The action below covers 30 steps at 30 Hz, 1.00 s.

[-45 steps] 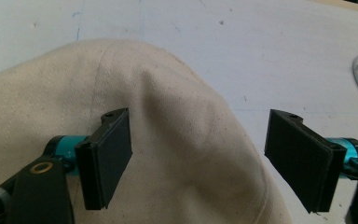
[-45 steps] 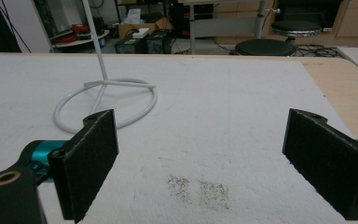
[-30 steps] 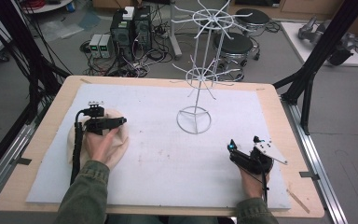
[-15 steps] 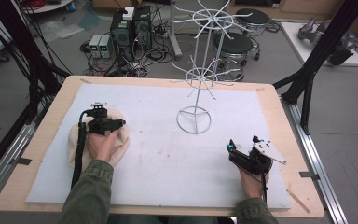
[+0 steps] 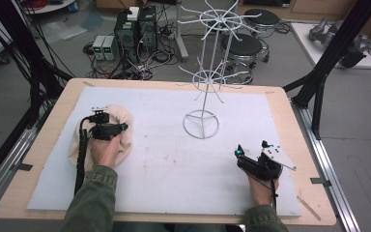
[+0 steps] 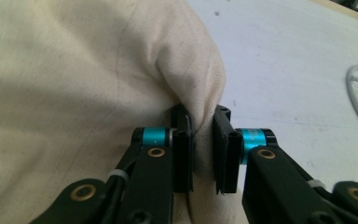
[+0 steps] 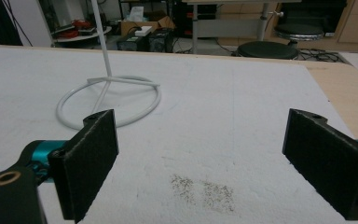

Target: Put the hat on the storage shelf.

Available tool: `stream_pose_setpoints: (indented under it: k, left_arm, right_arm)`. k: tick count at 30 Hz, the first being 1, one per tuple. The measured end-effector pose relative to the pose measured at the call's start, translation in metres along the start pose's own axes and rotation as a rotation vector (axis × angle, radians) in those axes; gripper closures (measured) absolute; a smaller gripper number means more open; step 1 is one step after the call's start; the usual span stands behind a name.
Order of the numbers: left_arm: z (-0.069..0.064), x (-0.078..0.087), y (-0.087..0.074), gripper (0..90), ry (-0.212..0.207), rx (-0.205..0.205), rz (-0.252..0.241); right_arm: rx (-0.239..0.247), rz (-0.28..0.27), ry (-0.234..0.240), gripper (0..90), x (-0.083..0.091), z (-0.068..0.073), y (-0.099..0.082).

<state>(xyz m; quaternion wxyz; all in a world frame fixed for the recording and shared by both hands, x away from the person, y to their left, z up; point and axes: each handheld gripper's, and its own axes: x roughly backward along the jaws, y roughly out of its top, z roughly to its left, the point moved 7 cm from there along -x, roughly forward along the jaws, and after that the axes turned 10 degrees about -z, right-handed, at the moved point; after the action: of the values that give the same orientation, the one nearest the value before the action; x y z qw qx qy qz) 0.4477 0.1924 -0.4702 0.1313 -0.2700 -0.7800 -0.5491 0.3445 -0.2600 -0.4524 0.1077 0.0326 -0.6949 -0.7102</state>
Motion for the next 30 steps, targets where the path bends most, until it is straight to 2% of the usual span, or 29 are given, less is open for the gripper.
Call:
stream_pose_setpoints:
  k: [11, 14, 23, 30]
  left_arm:
    - [0.000, 0.002, -0.001, 82.2, -0.026, -0.021, -0.007]
    - [0.001, 0.004, -0.002, 82.2, -0.052, -0.023, -0.007]
    - [-0.004, 0.015, 0.001, 82.2, -0.115, -0.065, -0.023]
    - [-0.007, 0.025, 0.006, 82.2, -0.168, -0.065, -0.040]
  right_arm:
    - [0.001, 0.003, 0.003, 9.4, 0.000, 0.000, 0.000]
    - [0.002, 0.003, 0.004, 9.4, 0.000, 0.000, 0.000]
    - [0.004, 0.005, 0.001, 9.4, 0.000, 0.001, -0.001]
    - [0.003, 0.006, -0.002, 9.4, 0.000, 0.001, -0.001]
